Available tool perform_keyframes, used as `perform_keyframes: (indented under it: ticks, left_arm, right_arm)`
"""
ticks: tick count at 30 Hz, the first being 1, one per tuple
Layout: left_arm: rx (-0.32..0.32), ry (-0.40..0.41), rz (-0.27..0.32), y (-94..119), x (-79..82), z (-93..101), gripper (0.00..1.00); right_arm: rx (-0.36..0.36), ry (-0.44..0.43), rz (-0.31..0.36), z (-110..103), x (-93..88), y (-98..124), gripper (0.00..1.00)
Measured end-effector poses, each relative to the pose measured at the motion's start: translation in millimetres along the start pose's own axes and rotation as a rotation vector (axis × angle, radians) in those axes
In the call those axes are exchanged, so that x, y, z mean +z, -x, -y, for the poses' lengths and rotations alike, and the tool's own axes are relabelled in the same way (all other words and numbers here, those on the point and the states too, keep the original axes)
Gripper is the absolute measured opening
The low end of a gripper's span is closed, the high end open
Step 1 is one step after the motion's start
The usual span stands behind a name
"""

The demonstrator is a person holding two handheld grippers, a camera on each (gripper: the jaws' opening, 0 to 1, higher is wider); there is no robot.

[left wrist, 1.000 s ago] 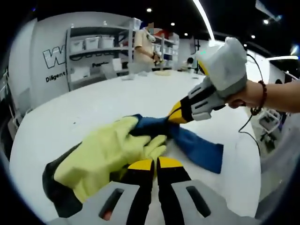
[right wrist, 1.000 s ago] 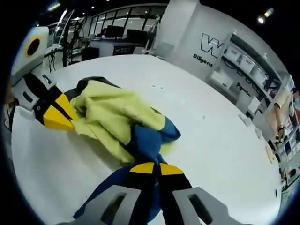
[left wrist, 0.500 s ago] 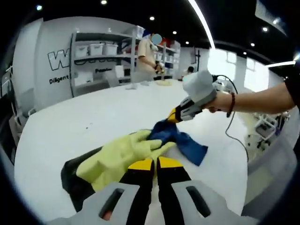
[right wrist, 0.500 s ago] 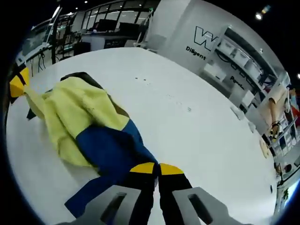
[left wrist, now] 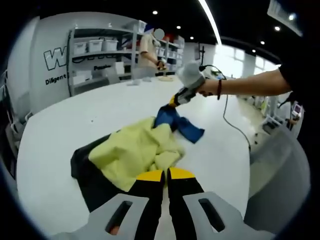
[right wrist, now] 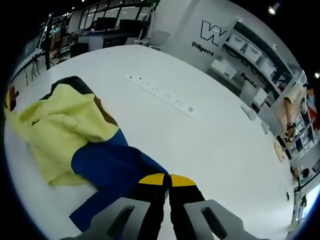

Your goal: Fold the garment on the visible template until the final outline fits inside the template.

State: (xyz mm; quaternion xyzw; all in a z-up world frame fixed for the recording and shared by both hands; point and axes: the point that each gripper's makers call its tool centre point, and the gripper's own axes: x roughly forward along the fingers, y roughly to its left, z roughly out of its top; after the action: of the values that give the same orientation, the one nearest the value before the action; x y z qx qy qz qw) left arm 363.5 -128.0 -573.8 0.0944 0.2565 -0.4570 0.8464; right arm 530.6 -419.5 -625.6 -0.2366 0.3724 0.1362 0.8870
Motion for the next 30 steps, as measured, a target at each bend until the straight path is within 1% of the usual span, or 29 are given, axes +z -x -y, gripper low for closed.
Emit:
perform_keyframes:
  ticks: [1,3,5,7,9,10,12,13,19,24,28,30]
  left_arm:
    - [-0.005,-0.018,-0.019,1.9,-4.3,1.1,0.03]
    - [-0.038,-0.012,-0.031,5.0,-11.0,5.4,0.03]
    - [-0.039,-0.015,-0.054,8.6,-19.0,4.7,0.03]
    - [-0.047,-0.030,-0.082,11.6,-27.9,5.8,0.03]
    - [-0.051,-0.016,-0.095,13.2,-34.2,5.7,0.03]
    - [-0.067,-0.006,-0.102,13.8,-38.5,7.6,0.03]
    - [-0.077,-0.003,-0.121,14.6,-45.1,8.7,0.03]
    - [-0.092,-0.011,-0.142,16.2,-50.5,10.5,0.03]
    - [-0.117,0.017,-0.167,23.4,-64.5,9.7,0.03]
    - [-0.095,0.023,-0.213,30.5,-81.0,-0.5,0.03]
    - [-0.089,0.034,-0.212,36.9,-86.1,-5.6,0.03]
    - [-0.088,0.031,-0.225,38.6,-90.7,-7.0,0.03]
  right_arm:
    - [0.000,0.002,-0.009,1.2,-0.5,-0.9,0.00]
    - [-0.012,0.008,-0.025,7.5,-0.6,-2.4,0.00]
    - [-0.014,0.004,-0.023,11.9,2.1,-3.1,0.00]
    - [-0.019,-0.011,-0.021,14.0,5.6,-1.5,0.00]
    - [-0.027,-0.022,-0.029,17.3,6.2,-2.9,0.00]
    - [-0.033,-0.033,-0.034,20.5,6.8,-4.5,0.00]
    - [-0.043,-0.058,-0.040,24.7,8.3,-5.0,0.00]
    - [-0.045,-0.067,-0.035,26.3,10.8,-4.7,0.00]
    - [-0.060,-0.062,-0.054,37.4,13.4,-9.2,0.00]
    - [-0.079,-0.057,-0.079,51.8,15.0,-13.8,0.00]
    - [-0.089,-0.082,-0.086,62.4,15.6,-17.8,0.00]
    - [-0.104,-0.085,-0.097,69.1,13.2,-20.8,0.00]
